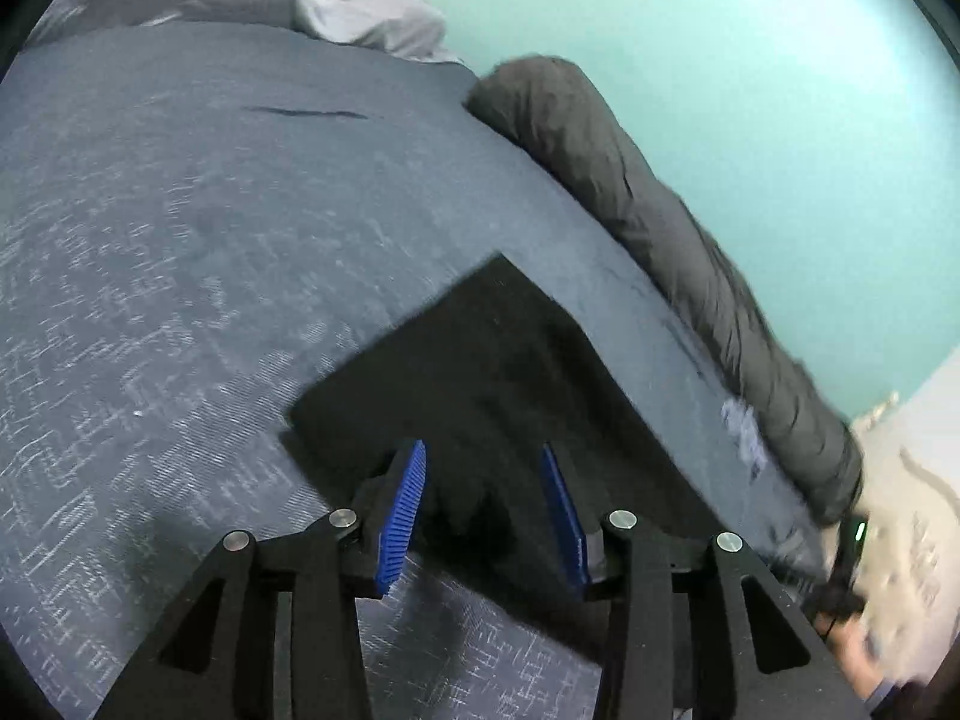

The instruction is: Fold clothes

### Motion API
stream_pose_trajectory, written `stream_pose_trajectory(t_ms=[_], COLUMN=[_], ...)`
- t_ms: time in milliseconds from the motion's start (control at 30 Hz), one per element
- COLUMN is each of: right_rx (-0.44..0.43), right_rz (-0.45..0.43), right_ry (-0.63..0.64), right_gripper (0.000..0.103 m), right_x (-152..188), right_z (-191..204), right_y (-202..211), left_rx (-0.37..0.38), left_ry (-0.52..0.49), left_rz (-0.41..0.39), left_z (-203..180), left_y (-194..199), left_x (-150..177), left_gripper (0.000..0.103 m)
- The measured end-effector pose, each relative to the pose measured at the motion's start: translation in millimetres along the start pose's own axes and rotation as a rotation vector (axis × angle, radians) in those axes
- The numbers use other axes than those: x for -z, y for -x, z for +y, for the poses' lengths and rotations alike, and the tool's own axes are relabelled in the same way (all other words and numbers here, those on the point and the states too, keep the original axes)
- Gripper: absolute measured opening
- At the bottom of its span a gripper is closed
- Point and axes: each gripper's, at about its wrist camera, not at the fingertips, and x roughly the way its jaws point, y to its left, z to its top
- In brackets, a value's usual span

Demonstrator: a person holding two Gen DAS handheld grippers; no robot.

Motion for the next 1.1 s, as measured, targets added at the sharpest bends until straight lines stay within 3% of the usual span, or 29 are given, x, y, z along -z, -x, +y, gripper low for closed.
stream_pose_trajectory(t_ms=[67, 300, 333, 367, 467, 633, 900, 1100], right_rx=[0.026, 0.107, 0.107, 0.098, 0.093, 0.075, 0.096, 0.152], right_rz=[0.019, 0.069, 0.08, 0.084, 0.071, 0.057, -0.034, -0.012], right_ry=[0.056, 0.273, 0.293, 0.309, 0.335, 0.368, 0.358, 0.331], right_gripper=[0.062, 0.062, 0.057, 0.043, 0.023, 0.005, 0.003, 0.003], right_x=[-8, -19, -19, -18, -18, -13, -29, -44], right_z=[8, 38, 40, 42, 45, 46, 45, 41], right_y=[-9, -40, -44, -47, -47, -41, -15, -24], left_rx=[-0.022, -0.023, -0.025, -0.025, -0.016, -0.021, -0.025, -0.031], left_ry=[-0.047, -0.044, -0.046, -0.045, -0.02, -0.034, -0.03, -0.037], left_rz=[0.009, 0.01, 0.011, 0.013, 0.014, 0.01, -0.001, 0.005], left_z=[-8, -7, -5, -4, 1, -3, -2, -1], left_y=[-4, -4, -9, -11, -10, -9, -5, -8], left_x=[5, 7, 6, 6, 7, 7, 4, 4], left_gripper=[0.046, 0.047, 0.047, 0.047, 0.047, 0.047, 0.047, 0.047])
